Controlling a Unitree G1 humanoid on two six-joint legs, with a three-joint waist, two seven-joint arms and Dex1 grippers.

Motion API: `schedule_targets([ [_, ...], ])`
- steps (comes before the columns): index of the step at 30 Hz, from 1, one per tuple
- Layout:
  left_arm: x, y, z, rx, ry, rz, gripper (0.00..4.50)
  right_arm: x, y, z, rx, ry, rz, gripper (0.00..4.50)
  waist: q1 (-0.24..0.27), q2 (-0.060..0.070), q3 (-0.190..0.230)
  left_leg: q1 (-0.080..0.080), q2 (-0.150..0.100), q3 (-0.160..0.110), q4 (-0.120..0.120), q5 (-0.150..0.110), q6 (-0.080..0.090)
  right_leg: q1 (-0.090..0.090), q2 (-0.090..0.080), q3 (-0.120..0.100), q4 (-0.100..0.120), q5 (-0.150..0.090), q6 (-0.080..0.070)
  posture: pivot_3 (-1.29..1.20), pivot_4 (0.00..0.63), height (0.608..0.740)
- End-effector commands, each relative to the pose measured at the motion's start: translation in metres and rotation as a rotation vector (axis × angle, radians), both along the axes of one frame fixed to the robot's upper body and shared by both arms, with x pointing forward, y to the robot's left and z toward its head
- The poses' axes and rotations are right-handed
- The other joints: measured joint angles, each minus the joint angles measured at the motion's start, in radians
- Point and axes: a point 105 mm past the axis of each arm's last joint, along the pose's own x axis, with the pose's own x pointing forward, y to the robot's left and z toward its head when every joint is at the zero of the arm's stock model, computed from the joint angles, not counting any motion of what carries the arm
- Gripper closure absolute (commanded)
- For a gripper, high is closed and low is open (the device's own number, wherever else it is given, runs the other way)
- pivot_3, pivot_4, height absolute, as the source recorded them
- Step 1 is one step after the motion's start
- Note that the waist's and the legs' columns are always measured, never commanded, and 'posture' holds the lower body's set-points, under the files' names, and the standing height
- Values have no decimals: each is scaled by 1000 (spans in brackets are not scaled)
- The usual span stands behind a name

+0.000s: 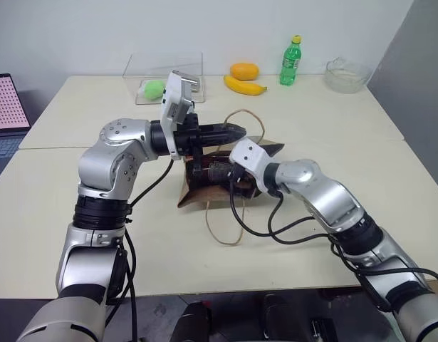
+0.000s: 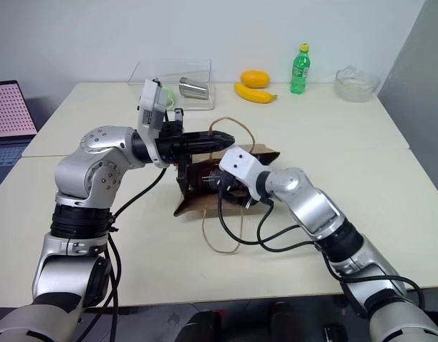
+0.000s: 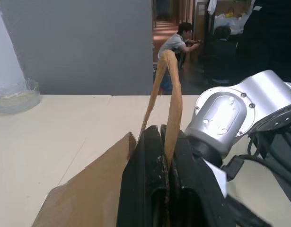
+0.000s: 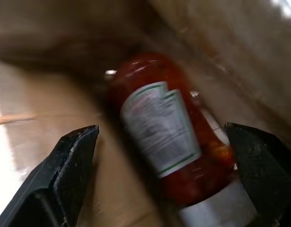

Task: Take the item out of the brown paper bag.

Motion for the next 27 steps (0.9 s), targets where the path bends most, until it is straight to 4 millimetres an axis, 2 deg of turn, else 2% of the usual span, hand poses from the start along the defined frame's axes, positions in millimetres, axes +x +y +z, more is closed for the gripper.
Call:
schedule_targets([
  [1, -3, 0, 17, -30, -68, -6, 4500, 0, 10, 4, -92, -96, 57, 36, -1, 0, 0, 0, 0, 0, 0, 0, 0, 0, 0, 0, 0, 0, 0, 0, 150, 740],
  [6, 1, 0, 18, -40, -79, 6, 4500, 6, 5, -16, -279, -149, 90, 36, 0, 0, 0, 0, 0, 0, 0, 0, 0, 0, 0, 0, 0, 0, 0, 0, 150, 740],
  [9, 3, 2, 20, -45, -85, 15, 4500, 5, 3, -21, -332, -160, 112, 36, 0, 0, 0, 0, 0, 0, 0, 0, 0, 0, 0, 0, 0, 0, 0, 0, 150, 740],
  [12, 6, 4, 21, -49, -94, 28, 4500, 8, 2, -21, -369, -187, 109, 36, -1, 0, 0, 0, 0, 0, 0, 0, 0, 0, 0, 0, 0, 0, 0, 0, 150, 740],
  [18, 7, 4, 22, -55, -102, 35, 4500, 30, 4, -16, -450, -289, 72, 36, -1, 0, 0, 0, 0, 0, 0, 0, 0, 0, 0, 0, 0, 0, 0, 0, 150, 740],
  [22, 7, 5, 20, -54, -103, 36, 4500, 41, 4, -23, -508, -286, 77, 36, -3, 0, 0, 0, 0, 0, 0, 1, -1, 0, 0, 0, 0, 0, 0, 0, 150, 740],
  [27, 7, 5, 19, -54, -110, 41, 4500, 47, 3, -42, -572, -226, 114, 36, -6, 0, 0, 0, 0, 0, 0, 1, -2, 0, 0, 0, 0, 0, 0, 0, 150, 740],
])
